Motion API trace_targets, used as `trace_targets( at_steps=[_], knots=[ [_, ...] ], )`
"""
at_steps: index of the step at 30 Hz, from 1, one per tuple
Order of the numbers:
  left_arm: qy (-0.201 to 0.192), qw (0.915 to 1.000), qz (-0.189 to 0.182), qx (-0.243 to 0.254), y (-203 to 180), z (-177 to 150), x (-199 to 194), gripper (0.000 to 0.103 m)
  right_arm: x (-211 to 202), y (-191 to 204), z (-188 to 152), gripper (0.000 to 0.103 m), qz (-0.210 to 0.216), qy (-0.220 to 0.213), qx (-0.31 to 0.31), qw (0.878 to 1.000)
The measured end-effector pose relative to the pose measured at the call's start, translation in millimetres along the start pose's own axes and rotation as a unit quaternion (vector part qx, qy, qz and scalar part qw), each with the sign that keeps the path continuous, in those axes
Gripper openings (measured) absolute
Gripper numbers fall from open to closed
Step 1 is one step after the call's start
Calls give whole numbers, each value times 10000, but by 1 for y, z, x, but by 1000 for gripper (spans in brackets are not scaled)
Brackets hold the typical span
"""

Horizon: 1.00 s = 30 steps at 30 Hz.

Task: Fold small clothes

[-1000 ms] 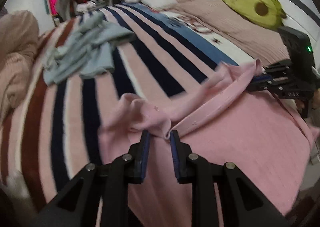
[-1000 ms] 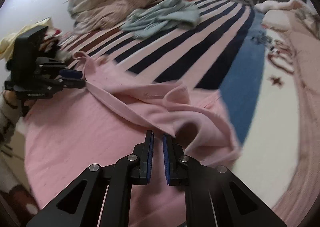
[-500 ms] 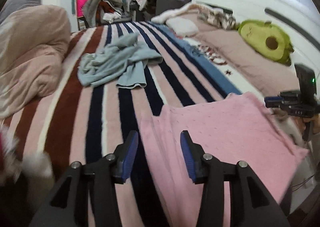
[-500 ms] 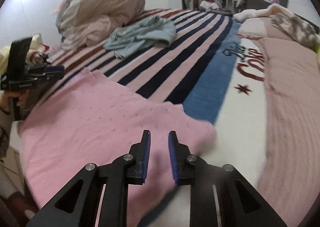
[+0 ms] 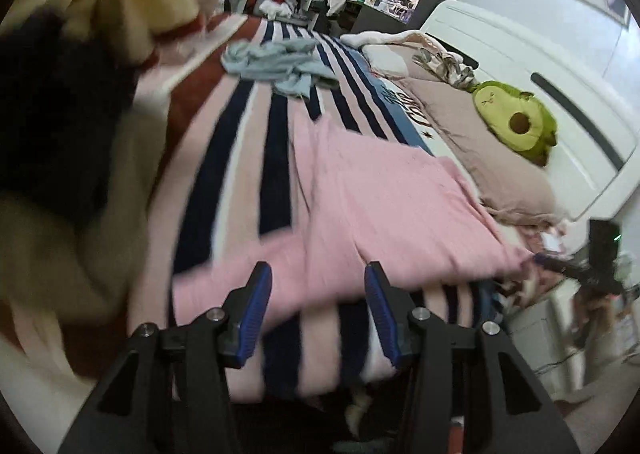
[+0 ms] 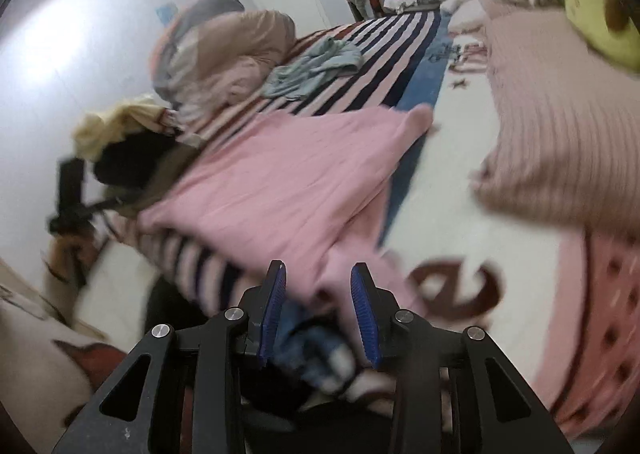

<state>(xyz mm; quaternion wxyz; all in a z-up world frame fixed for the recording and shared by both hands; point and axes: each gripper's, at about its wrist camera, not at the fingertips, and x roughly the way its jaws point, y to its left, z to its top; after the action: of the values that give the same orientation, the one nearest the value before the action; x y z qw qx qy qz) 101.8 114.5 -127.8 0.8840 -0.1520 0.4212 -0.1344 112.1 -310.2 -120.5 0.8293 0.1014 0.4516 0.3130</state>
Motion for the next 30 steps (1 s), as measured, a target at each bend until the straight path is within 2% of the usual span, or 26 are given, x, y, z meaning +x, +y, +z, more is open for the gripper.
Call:
trace_targets(
  at_steps=[3, 4, 6, 8, 10, 13, 17, 19, 22, 25, 30],
  knots=[
    [268, 9990, -177, -308, 5, -29, 6, 45, 13, -3, -22, 30, 189, 231, 329, 9990],
    [331, 9984, -162, -425, 9, -34, 11, 48, 18, -6, -26, 33, 171, 254, 413, 9987],
    [331, 9973, -66, -659, 18, -41, 21, 51, 26, -14, -30, 53, 64, 201, 636, 9978],
    [248, 9955, -133, -903, 26, -43, 28, 52, 28, -21, -28, 54, 126, 33, 816, 9966],
    [49, 9936, -319, -1082, 32, -39, 32, 54, 28, -29, -21, 56, 264, -189, 987, 9946],
    [-278, 9913, -377, -1227, 41, -26, 37, 55, 26, -34, -10, 59, 470, -402, 1087, 9922],
    [-374, 9920, -310, -1166, 47, -5, 47, 55, 34, -40, 6, 61, 553, -421, 1144, 9910],
    [-378, 9927, -287, -1113, 50, 6, 53, 55, 41, -43, 14, 67, 545, -395, 1142, 9912],
    [-354, 9939, -396, -971, 52, 19, 62, 55, 51, -44, 24, 69, 541, -304, 1063, 9924],
    [-273, 9944, -736, -702, 43, 39, 77, 55, 62, -44, 34, 69, 603, -274, 974, 9930],
    [-65, 9900, -1397, -185, 20, 70, 102, 55, 77, -36, 56, 69, 655, -292, 638, 9954]
  ],
)
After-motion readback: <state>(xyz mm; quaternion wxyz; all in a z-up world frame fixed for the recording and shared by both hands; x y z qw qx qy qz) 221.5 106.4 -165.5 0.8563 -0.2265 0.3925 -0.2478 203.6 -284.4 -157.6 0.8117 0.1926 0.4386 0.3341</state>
